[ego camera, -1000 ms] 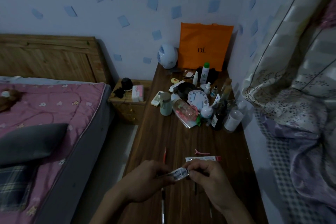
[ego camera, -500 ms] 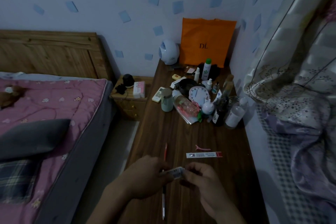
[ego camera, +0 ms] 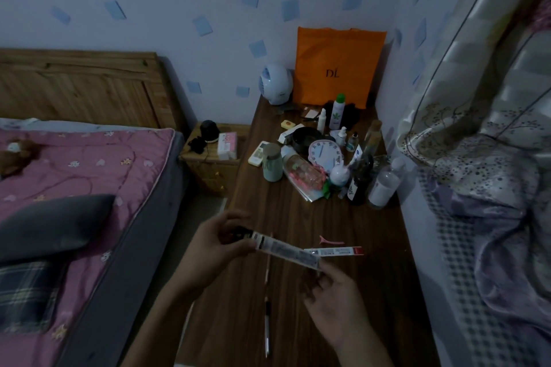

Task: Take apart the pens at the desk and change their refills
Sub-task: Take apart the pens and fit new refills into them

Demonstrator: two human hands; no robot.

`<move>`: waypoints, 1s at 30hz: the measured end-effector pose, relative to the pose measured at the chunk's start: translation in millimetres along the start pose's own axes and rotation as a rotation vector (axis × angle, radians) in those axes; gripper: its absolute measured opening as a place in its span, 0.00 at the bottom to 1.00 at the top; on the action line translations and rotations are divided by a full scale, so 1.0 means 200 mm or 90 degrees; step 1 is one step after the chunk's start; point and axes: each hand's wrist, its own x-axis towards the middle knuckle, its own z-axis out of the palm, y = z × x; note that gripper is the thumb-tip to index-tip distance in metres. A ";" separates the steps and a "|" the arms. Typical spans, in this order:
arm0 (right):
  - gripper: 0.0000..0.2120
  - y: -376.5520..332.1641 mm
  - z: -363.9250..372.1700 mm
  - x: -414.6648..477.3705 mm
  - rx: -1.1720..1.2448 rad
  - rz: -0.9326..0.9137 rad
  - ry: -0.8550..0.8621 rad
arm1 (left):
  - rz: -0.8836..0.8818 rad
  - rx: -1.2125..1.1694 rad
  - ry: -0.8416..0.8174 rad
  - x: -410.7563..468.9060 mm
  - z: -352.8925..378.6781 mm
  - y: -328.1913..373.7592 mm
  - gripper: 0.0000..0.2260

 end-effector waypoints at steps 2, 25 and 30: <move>0.20 0.01 0.03 0.00 0.022 0.006 -0.009 | -0.012 -0.149 -0.029 -0.01 0.06 -0.04 0.20; 0.12 0.09 0.08 0.02 0.096 0.096 -0.158 | 0.175 0.170 0.174 -0.06 0.42 0.16 0.20; 0.13 0.08 0.09 0.01 0.097 0.115 -0.198 | 0.192 0.200 0.174 -0.06 0.42 0.16 0.21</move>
